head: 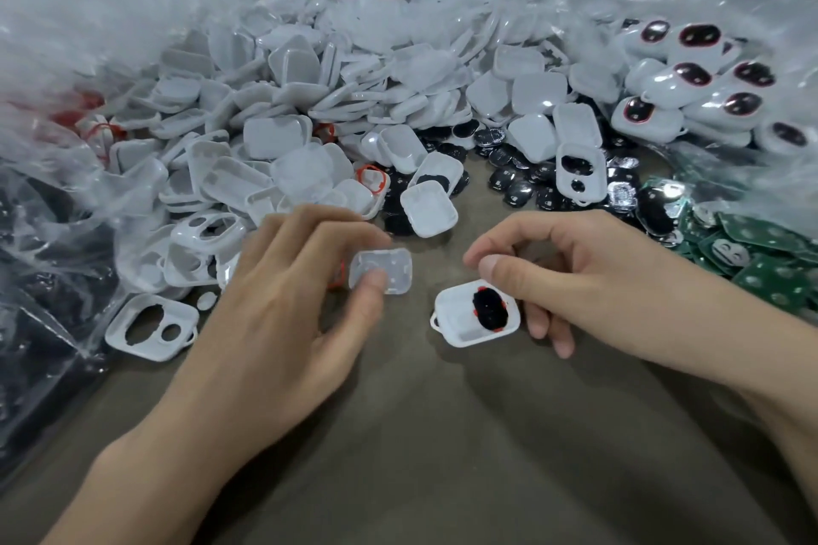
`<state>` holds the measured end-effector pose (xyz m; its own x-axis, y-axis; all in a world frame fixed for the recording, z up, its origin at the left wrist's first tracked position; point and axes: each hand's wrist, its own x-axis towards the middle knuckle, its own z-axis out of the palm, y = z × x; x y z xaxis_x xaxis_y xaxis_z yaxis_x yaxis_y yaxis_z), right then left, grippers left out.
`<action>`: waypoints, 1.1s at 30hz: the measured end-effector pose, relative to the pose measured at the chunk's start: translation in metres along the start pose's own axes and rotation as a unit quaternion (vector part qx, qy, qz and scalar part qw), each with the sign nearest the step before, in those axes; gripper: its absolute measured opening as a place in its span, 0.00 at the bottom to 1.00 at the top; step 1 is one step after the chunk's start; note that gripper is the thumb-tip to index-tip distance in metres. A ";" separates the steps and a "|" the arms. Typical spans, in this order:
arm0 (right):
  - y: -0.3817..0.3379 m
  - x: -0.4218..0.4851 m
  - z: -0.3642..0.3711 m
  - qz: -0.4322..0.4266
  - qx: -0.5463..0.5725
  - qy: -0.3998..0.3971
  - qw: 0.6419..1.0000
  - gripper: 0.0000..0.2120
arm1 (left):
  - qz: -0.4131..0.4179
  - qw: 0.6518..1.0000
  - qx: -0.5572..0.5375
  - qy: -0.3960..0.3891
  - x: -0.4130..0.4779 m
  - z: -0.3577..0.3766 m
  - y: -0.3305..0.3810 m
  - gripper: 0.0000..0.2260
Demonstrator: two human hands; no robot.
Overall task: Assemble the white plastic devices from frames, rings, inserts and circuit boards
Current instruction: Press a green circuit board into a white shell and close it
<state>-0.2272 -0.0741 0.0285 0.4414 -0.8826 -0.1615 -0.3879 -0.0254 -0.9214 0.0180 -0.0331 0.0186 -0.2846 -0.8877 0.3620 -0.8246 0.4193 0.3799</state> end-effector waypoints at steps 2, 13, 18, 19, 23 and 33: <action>0.001 0.001 -0.001 0.001 0.024 0.001 1.000 0.05 | -0.032 0.999 0.022 -0.001 0.001 -0.001 -0.005 0.13; -0.006 -0.006 0.001 -0.086 -0.087 0.075 0.990 0.11 | -0.035 0.999 0.029 -0.024 -0.002 -0.004 -0.004 0.12; -0.005 -0.007 0.002 -0.116 -0.108 0.053 0.986 0.16 | -0.028 0.999 0.021 -0.019 -0.001 -0.003 -0.004 0.09; -0.004 -0.007 0.003 -0.120 -0.116 0.045 0.985 0.16 | -0.029 0.999 0.017 -0.020 -0.001 -0.003 -0.004 0.09; -0.003 -0.008 0.004 -0.127 -0.163 0.028 0.978 0.15 | -0.032 0.999 0.012 -0.023 -0.002 -0.003 -0.006 0.09; -0.001 -0.007 0.004 -0.123 -0.162 0.030 0.979 0.16 | -0.035 0.999 0.007 -0.022 -0.002 -0.002 -0.004 0.09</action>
<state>-0.2265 -0.0662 0.0290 0.5096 -0.8566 0.0809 -0.5159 -0.3794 -0.7680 0.0233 -0.0330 0.0181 -0.2463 -0.9226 0.2970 -0.8497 0.3529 0.3918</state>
